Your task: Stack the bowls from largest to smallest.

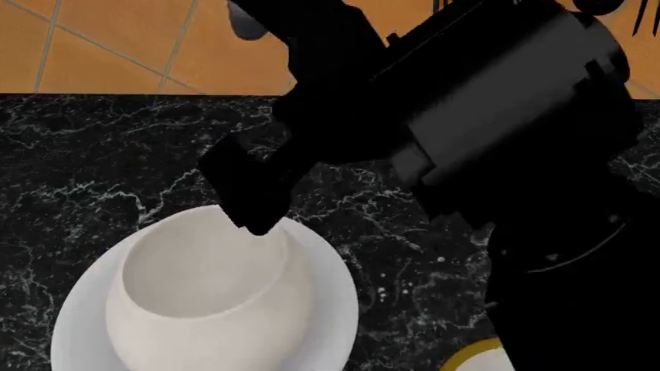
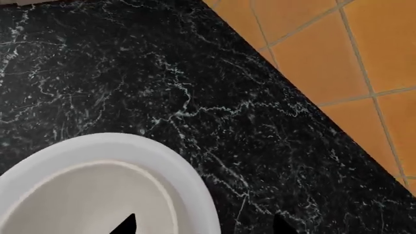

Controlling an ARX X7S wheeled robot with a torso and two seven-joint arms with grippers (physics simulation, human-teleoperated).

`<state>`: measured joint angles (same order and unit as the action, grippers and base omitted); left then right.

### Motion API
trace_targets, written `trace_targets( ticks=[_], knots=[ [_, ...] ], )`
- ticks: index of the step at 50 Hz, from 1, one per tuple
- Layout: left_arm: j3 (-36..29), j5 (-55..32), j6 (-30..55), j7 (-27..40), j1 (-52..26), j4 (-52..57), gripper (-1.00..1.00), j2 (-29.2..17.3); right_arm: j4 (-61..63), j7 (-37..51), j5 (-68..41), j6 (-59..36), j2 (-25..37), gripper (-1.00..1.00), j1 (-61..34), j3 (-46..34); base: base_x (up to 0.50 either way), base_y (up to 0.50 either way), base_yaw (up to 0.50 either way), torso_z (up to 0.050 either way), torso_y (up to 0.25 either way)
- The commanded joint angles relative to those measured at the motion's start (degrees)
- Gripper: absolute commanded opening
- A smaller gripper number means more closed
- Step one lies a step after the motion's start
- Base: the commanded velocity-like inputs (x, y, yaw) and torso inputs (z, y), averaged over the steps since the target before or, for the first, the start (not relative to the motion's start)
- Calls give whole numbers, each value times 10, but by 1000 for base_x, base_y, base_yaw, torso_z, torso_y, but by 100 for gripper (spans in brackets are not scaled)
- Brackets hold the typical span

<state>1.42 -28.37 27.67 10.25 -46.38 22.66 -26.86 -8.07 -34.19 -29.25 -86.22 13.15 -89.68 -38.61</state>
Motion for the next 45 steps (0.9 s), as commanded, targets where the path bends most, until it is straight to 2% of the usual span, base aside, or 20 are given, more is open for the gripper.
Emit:
trace_targets(
  ticks=[1,4,8,15,28,45],
  knots=[
    [-3,-6,7,4,-6,7,100,2,17,449,-504,-36,112,100,-28,117,0,0,0,0,0],
    [-5,-7,5,2,-6,6,100,3,8,588,-646,-32,143,100,-36,130,0,0,0,0,0],
    [-7,-6,3,2,-4,5,100,4,19,717,-795,-10,192,100,-34,121,0,0,0,0,0],
    [-8,-7,3,4,-1,8,100,5,73,841,-955,53,276,100,-18,90,0,0,0,0,0],
    [-1,-17,8,7,6,23,100,0,179,935,-1098,139,406,100,12,80,0,0,0,0,0],
    [1,-25,9,8,7,26,100,0,268,969,-1186,220,533,100,67,100,0,0,0,0,0]
  ],
)
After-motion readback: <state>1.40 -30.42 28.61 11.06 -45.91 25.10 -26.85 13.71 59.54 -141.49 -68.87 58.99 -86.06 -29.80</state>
